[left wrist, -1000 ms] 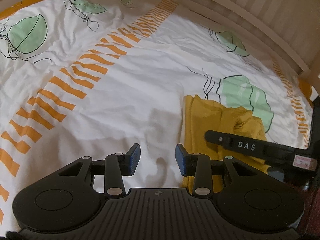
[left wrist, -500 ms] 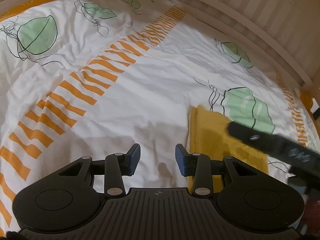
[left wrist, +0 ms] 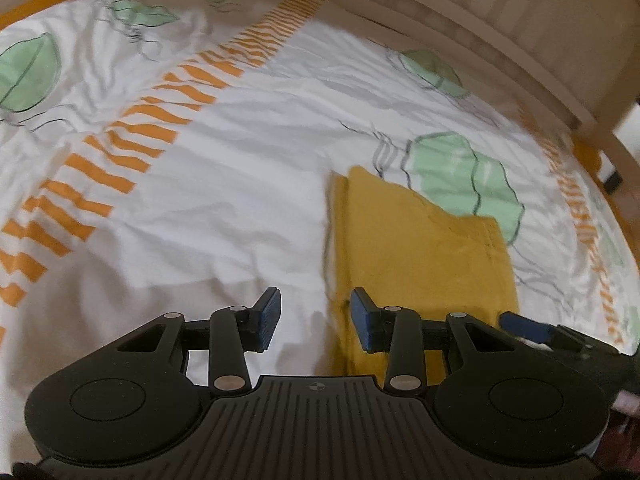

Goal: Fold small clothes
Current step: 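Open the right tool to release the edge onto the sweater, then close the left tool on the opposite side edge of the sweater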

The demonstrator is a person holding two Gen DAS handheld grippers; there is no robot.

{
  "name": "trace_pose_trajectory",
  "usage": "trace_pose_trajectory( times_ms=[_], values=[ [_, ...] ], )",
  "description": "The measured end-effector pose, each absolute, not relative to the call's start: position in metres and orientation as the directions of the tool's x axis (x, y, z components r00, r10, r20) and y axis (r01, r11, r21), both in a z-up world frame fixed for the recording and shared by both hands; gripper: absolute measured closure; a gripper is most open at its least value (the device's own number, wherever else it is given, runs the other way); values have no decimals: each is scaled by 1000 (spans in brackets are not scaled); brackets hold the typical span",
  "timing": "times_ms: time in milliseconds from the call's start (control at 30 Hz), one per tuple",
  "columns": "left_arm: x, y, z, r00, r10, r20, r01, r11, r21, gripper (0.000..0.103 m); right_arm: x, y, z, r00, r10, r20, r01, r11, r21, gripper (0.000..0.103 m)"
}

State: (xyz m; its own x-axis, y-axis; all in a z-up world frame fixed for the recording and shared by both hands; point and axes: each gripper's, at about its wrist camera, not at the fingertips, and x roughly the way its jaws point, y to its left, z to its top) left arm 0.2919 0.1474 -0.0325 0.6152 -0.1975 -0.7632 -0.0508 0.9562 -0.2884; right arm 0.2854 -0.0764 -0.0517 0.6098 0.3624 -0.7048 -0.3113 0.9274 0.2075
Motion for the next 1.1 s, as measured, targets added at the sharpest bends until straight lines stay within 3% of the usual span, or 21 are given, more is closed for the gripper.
trace_pose_trajectory(
  times_ms=[67, 267, 467, 733, 833, 900, 967, 1100],
  values=[
    [291, 136, -37, 613, -202, -764, -24, 961, -274, 66, 276, -69, -60, 605, 344, -718, -345, 926, 153, 18],
    [286, 107, -56, 588, -199, -784, 60, 977, -203, 66, 251, -58, -75, 599, 337, -726, -410, 908, 84, 11],
    [288, 104, -82, 535, -172, -827, 30, 982, -185, 65, 243, -74, -71, 594, 377, -711, -421, 898, 125, 11],
    [291, 113, -87, 530, -219, -819, 23, 969, -244, 58, 243, -114, -57, 644, 415, -642, -369, 904, 214, 5],
    [292, 114, -90, 529, -246, -812, 20, 960, -278, 50, 252, -131, -60, 653, 413, -635, -317, 910, 265, 5],
    [293, 113, -92, 529, -273, -804, 38, 953, -299, 36, 257, -141, -62, 657, 416, -628, -292, 909, 296, 5],
    [293, 107, -93, 528, -284, -800, 64, 953, -296, 30, 261, -149, -64, 659, 425, -620, -270, 904, 333, 5],
    [290, 99, -92, 536, -259, -804, 97, 964, -246, 29, 268, -161, -68, 657, 452, -604, -245, 885, 395, 4]
  ],
)
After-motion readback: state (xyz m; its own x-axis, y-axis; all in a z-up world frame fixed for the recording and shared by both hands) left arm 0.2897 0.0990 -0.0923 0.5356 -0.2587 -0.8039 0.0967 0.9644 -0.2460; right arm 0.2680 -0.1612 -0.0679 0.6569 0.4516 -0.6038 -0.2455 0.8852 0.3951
